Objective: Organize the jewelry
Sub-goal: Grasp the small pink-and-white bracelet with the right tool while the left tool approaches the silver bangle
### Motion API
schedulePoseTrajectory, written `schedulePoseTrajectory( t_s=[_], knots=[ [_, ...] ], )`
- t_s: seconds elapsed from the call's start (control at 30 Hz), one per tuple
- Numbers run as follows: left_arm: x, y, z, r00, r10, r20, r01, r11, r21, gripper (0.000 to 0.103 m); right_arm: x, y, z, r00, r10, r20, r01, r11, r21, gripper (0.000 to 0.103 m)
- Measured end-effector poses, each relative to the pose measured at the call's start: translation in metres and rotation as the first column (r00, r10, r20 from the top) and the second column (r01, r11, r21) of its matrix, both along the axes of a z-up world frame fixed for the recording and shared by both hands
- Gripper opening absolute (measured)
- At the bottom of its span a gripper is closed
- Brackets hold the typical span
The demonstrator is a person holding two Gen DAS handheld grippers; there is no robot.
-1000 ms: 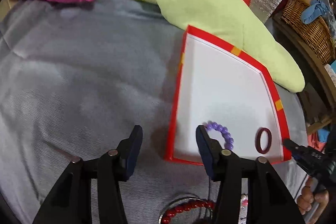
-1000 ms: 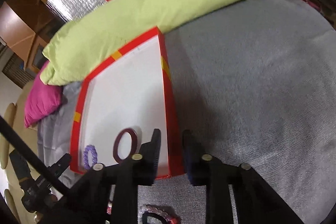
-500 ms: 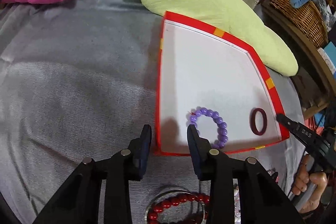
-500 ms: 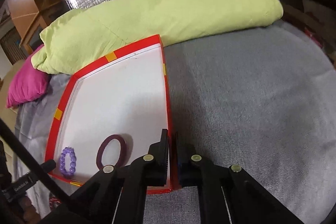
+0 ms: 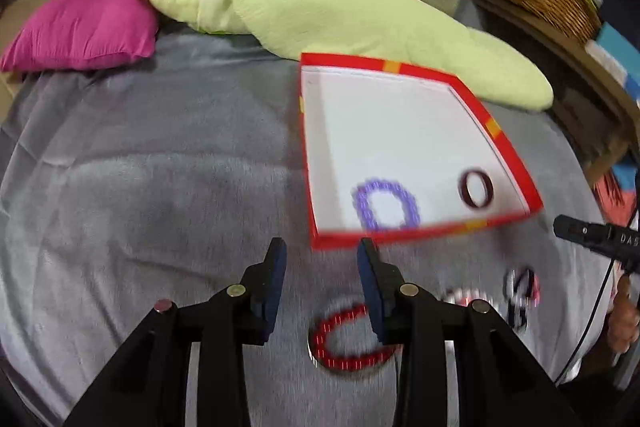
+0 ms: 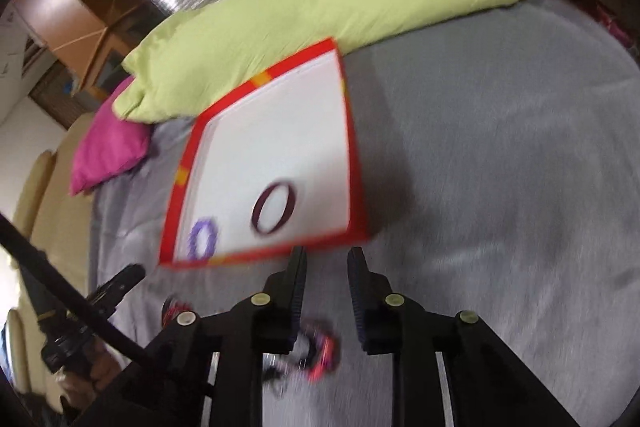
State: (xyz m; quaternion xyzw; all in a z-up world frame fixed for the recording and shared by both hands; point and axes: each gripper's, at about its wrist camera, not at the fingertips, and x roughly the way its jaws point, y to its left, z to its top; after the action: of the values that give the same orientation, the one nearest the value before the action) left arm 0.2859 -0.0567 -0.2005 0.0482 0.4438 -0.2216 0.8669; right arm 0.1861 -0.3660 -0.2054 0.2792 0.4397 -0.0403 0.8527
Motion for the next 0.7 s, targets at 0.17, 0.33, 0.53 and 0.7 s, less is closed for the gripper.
schedulePoseTrajectory(
  t_s=[0.17,0.33,0.53,0.7],
  knots=[
    [-0.015,0.003,-0.007,0.998,-0.056,-0.008,0.056,0.998,0.039,0.047,-0.016,0.015,-0.011,0.995,0.097,-0.039,-0.096,0.995,0.030,0.023],
    [-0.019,0.010,-0.016,0.994,-0.082,-0.066,0.084,0.996,0.027,0.060,-0.018,0.023,-0.017,0.991,0.128,-0.045,-0.127,0.992,0.018,0.023],
    [-0.026,0.009,-0.018,0.986,-0.150,-0.078,0.152,0.988,0.015,0.071,-0.003,0.038,-0.025,0.984,0.165,-0.066,-0.167,0.986,-0.017,0.023],
    [-0.029,0.001,-0.021,0.979,-0.185,-0.083,0.187,0.982,0.019,0.071,0.004,0.050,-0.027,0.976,0.198,-0.092,-0.207,0.974,-0.094,0.023]
  ],
)
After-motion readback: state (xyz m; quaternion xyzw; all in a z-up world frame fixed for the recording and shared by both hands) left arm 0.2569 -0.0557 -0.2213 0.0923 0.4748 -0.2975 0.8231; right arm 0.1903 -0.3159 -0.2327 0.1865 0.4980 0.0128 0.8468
